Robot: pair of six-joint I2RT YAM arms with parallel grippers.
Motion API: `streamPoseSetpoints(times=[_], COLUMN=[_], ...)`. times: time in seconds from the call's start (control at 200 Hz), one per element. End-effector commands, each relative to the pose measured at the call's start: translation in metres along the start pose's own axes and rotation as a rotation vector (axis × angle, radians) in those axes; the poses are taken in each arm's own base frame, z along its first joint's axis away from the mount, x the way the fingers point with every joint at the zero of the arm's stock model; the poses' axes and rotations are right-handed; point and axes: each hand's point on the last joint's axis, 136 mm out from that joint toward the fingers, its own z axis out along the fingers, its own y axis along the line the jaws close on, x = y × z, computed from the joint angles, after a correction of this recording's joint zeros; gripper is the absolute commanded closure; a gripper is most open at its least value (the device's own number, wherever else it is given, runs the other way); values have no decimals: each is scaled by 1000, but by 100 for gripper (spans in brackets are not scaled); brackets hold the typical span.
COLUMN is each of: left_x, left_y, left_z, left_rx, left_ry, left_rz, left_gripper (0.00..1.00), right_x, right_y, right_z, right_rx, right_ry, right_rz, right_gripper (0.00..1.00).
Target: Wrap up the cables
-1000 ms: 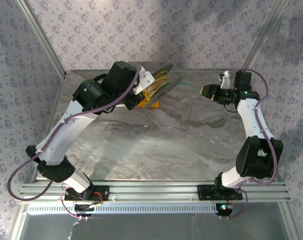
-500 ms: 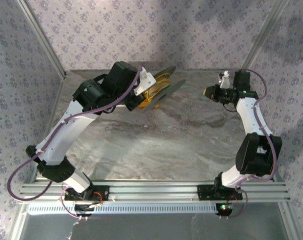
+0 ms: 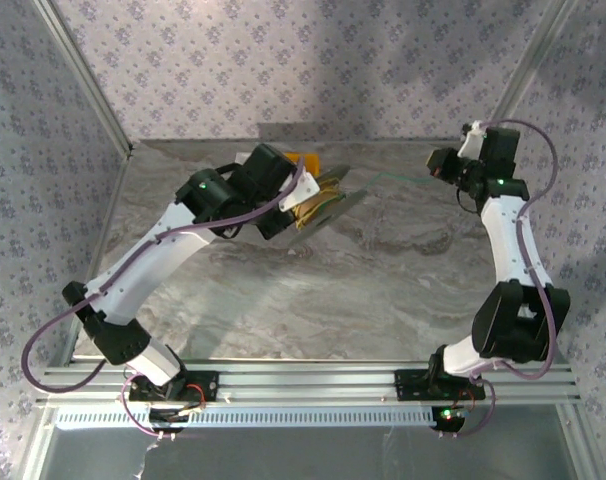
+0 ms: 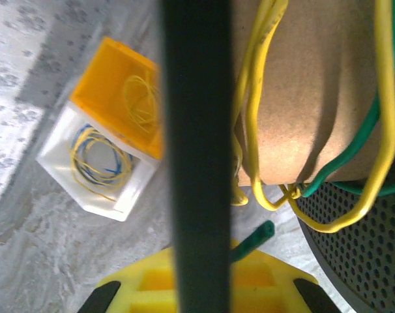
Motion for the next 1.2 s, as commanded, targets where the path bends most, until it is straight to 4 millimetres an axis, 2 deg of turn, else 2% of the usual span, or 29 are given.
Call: streamPoseSetpoints(times=[0.0,0.13,0.155,0.22,0.37,0.525,0.655,0.755,0.775,0.929,1.094,1.194], left_x=[-21,-21,-26,-27,-36,-41,-44,-44,-45,-56,-74,-91], left_y=[-10,-20,-16,-13,-10,23,50,70,75,111,151,171], left_z=[5,34,33,51,82,97,102,105,105,105,108,94], left_rx=[-9,-32,-44,-75,-77,-119,-129,-145,-150,-185,-186,-176], left_ry=[-48,51,54,119,216,237,192,158,147,28,-125,-244], left_rz=[13,57,49,38,-53,-244,-393,-507,-531,-694,-874,-950], left_gripper=[100,100,100,100,100,100,100,100,100,100,100,100], right_x=[-81,-109,-113,-117,-109,-90,-68,-52,-42,-5,46,78], right_y=[41,91,102,135,202,242,260,266,263,271,285,270], right_z=[-36,-54,-59,-73,-105,-143,-165,-175,-167,-159,-130,-112], right_rx=[-21,-100,-124,-191,-349,-495,-601,-660,-660,-768,-859,-820], right_ry=[-287,-418,-447,-505,-595,-656,-675,-691,-670,-613,-458,-387], right_rz=[-74,-141,-153,-184,-231,-229,-198,-149,-132,-6,121,183], right_gripper=[100,100,100,100,100,100,100,100,100,100,100,100])
